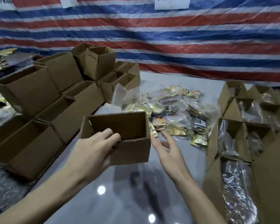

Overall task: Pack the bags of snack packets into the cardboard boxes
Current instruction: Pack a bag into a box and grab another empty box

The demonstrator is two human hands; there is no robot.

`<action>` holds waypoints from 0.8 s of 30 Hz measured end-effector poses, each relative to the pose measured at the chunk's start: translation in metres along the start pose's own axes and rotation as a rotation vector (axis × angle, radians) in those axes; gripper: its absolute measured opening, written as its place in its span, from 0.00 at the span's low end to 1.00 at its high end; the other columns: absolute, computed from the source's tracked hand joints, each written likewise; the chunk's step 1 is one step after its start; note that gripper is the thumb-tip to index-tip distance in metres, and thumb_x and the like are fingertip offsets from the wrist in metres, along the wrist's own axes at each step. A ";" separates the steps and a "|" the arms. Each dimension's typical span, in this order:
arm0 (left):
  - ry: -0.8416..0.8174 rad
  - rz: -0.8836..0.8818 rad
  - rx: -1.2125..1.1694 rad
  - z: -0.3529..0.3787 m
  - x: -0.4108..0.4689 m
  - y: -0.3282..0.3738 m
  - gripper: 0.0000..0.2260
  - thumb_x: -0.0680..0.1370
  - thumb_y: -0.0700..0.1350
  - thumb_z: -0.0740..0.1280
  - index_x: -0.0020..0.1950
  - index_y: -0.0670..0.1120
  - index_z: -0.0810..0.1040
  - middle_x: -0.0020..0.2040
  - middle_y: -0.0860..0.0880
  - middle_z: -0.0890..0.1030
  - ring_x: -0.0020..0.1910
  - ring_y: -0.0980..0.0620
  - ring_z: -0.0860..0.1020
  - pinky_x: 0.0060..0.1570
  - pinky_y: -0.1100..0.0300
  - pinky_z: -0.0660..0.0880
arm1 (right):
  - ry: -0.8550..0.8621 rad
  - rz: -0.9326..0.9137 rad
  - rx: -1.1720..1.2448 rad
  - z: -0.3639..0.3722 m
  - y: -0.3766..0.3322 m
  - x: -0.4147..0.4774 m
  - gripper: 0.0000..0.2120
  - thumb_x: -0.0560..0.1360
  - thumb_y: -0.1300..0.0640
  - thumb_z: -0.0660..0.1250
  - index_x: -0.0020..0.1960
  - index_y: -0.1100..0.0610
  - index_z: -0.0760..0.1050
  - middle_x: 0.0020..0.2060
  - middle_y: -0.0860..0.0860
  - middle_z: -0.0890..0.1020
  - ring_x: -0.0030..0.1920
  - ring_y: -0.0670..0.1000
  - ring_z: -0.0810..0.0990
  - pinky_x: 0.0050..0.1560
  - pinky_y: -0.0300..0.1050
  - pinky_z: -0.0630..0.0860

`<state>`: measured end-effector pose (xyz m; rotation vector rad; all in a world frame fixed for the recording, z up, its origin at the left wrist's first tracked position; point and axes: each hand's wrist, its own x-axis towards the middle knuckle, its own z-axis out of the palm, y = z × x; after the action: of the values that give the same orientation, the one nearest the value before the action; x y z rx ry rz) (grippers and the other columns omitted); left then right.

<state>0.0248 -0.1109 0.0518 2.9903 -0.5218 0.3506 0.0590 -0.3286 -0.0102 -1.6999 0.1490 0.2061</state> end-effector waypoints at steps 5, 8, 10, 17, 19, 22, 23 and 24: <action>-0.057 0.151 -0.062 0.066 0.015 0.021 0.13 0.66 0.41 0.78 0.44 0.50 0.76 0.40 0.53 0.76 0.35 0.50 0.78 0.24 0.60 0.68 | 0.042 0.149 0.099 -0.015 0.034 0.003 0.34 0.63 0.26 0.63 0.68 0.32 0.64 0.58 0.34 0.75 0.52 0.32 0.76 0.51 0.35 0.72; -0.098 0.261 -0.069 0.098 0.016 0.030 0.19 0.60 0.42 0.79 0.41 0.52 0.72 0.38 0.53 0.74 0.33 0.50 0.76 0.26 0.61 0.70 | 0.121 0.212 0.050 -0.021 0.056 0.007 0.20 0.71 0.36 0.70 0.60 0.33 0.67 0.43 0.27 0.76 0.44 0.26 0.76 0.42 0.27 0.69; -0.162 0.296 -0.068 0.111 0.015 0.035 0.19 0.57 0.44 0.80 0.40 0.52 0.73 0.38 0.54 0.74 0.34 0.52 0.75 0.27 0.63 0.70 | 0.177 0.265 -0.080 -0.022 0.067 0.008 0.22 0.78 0.49 0.68 0.68 0.38 0.65 0.49 0.30 0.76 0.48 0.34 0.77 0.48 0.34 0.68; -0.333 0.429 -0.018 0.106 0.027 0.030 0.13 0.62 0.59 0.76 0.37 0.56 0.75 0.36 0.60 0.75 0.34 0.61 0.76 0.32 0.69 0.70 | 0.245 0.417 -0.229 -0.015 0.069 0.004 0.26 0.81 0.60 0.58 0.77 0.47 0.59 0.69 0.52 0.74 0.68 0.56 0.73 0.64 0.45 0.68; -0.323 0.374 -0.070 0.093 0.034 0.022 0.11 0.69 0.62 0.70 0.44 0.58 0.77 0.41 0.60 0.76 0.40 0.61 0.77 0.39 0.68 0.72 | 0.291 0.447 -0.210 -0.013 0.062 0.004 0.26 0.80 0.61 0.58 0.76 0.45 0.61 0.69 0.53 0.75 0.67 0.57 0.73 0.65 0.46 0.68; -0.321 0.132 -0.291 0.078 0.056 0.003 0.11 0.79 0.56 0.60 0.58 0.55 0.77 0.52 0.56 0.77 0.53 0.54 0.77 0.53 0.60 0.69 | 0.313 0.476 -0.172 -0.012 0.052 0.008 0.25 0.80 0.60 0.60 0.75 0.45 0.63 0.67 0.54 0.77 0.65 0.59 0.74 0.63 0.47 0.68; -0.263 0.038 -0.335 0.075 0.064 -0.006 0.11 0.80 0.55 0.60 0.58 0.54 0.77 0.52 0.56 0.78 0.53 0.54 0.77 0.53 0.61 0.67 | 0.307 0.477 -0.160 -0.012 0.050 0.010 0.24 0.81 0.58 0.61 0.75 0.46 0.63 0.66 0.54 0.77 0.65 0.59 0.75 0.62 0.47 0.69; -0.200 -0.063 -0.362 0.074 0.073 -0.015 0.10 0.81 0.54 0.61 0.58 0.53 0.77 0.52 0.57 0.78 0.52 0.55 0.77 0.51 0.61 0.67 | 0.302 0.481 -0.145 -0.013 0.048 0.012 0.23 0.81 0.56 0.61 0.74 0.47 0.64 0.66 0.54 0.77 0.65 0.59 0.75 0.61 0.47 0.69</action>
<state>0.1126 -0.1293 -0.0033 2.6927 -0.4502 -0.0474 0.0605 -0.3482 -0.0576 -1.8107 0.7872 0.3210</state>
